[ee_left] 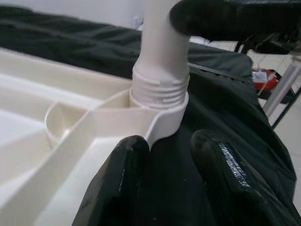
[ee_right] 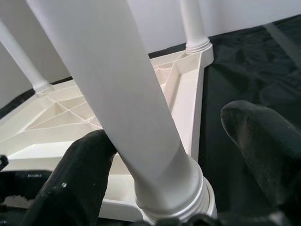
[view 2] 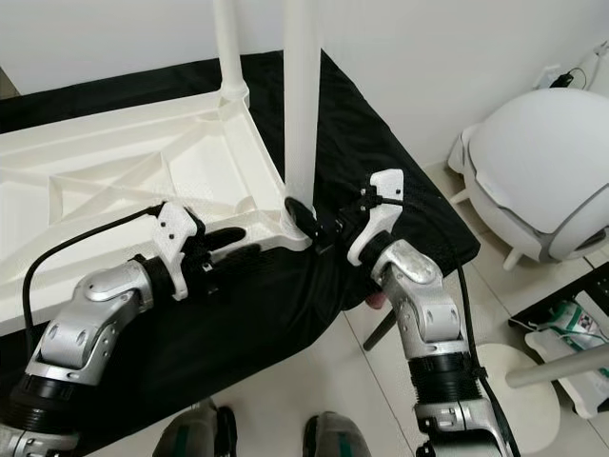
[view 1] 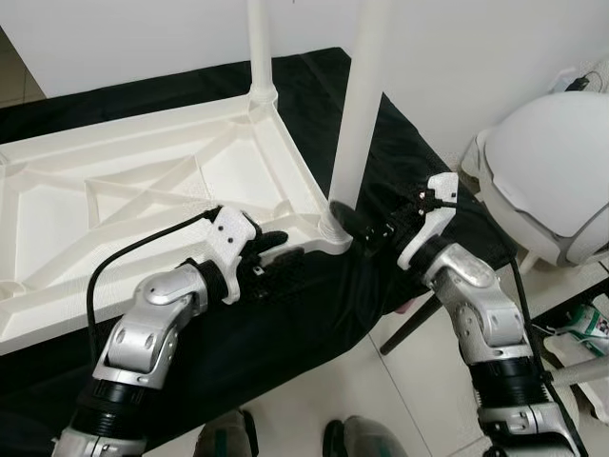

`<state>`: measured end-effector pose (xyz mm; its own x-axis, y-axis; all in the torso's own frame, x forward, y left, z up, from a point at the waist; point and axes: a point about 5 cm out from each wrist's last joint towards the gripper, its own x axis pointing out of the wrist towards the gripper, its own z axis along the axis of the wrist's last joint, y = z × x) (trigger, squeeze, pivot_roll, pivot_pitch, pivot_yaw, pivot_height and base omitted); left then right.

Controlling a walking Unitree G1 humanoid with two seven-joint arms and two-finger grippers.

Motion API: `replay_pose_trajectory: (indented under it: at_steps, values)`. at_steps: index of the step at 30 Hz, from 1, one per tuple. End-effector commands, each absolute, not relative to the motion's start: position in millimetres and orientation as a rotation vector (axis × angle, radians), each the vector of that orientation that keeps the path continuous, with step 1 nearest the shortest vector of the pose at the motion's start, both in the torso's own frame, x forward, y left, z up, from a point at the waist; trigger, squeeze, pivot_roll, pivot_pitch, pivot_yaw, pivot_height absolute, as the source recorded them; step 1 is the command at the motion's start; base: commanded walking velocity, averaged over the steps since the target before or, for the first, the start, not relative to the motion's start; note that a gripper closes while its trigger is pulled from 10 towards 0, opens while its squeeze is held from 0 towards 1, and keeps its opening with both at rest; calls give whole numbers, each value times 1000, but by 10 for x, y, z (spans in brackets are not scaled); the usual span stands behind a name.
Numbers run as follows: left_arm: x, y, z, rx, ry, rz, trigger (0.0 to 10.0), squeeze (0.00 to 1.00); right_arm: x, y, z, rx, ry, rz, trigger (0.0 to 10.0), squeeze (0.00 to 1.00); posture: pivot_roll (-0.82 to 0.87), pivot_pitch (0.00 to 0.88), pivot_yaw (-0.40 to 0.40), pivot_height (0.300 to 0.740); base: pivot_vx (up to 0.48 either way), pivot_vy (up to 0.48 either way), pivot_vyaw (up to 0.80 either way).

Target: Building children table

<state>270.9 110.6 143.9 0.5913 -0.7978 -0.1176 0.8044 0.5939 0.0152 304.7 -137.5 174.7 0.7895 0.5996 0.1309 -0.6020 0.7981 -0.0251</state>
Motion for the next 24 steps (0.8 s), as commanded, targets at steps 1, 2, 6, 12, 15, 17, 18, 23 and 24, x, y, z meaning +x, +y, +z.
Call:
replay_pose_trajectory:
  at_steps: [1, 2, 6, 12, 15, 17, 18, 23, 24]
  values:
    - [2804, 1200, 1407, 37, 129, -754, 10000, 0, 3105, -1451, 1793, -8, -167, 615, 10000, 0, -41, 76, -34, 740, 0, 0, 0]
    - [2804, 1200, 1407, 37, 129, -754, 10000, 0, 3105, -1451, 1793, -8, -167, 615, 10000, 0, -41, 76, -34, 740, 0, 0, 0]
    - [2905, 1240, 1407, 18, 131, -687, 10000, 0, 3159, -1444, 1795, -6, -167, 662, 10000, 0, -34, 70, -49, 740, 0, 0, 0]
    - [3009, 1160, 1482, 71, 111, -612, 10000, 0, 3192, -1369, 1782, -5, -135, 791, 10000, 0, -20, 56, -52, 740, 0, 0, 0]
    - [3046, 1116, 1535, 58, 123, -585, 10000, 0, 3230, -1340, 1757, -3, -116, 834, 10000, 0, -13, 46, -43, 740, 0, 0, 0]
    - [3066, 1130, 1635, 58, 78, -489, 10000, 0, 3319, -1344, 1746, -39, -111, 846, 10000, 0, -14, 41, -31, 740, 0, 0, 0]
    - [3066, 1130, 1635, 58, 78, -489, 10000, 0, 3319, -1344, 1746, -39, -111, 846, 10000, 0, -14, 41, -31, 740, 0, 0, 0]
    - [3033, 1120, 1637, -3, 76, -434, 10000, 0, 3437, -1377, 1756, -71, -113, 837, 10000, 0, -8, 36, -28, 740, 0, 0, 0]
    - [3016, 1106, 1629, -8, 75, -428, 10000, 0, 3476, -1390, 1757, -93, -116, 825, 10000, 0, 0, 32, -33, 740, 0, 0, 0]
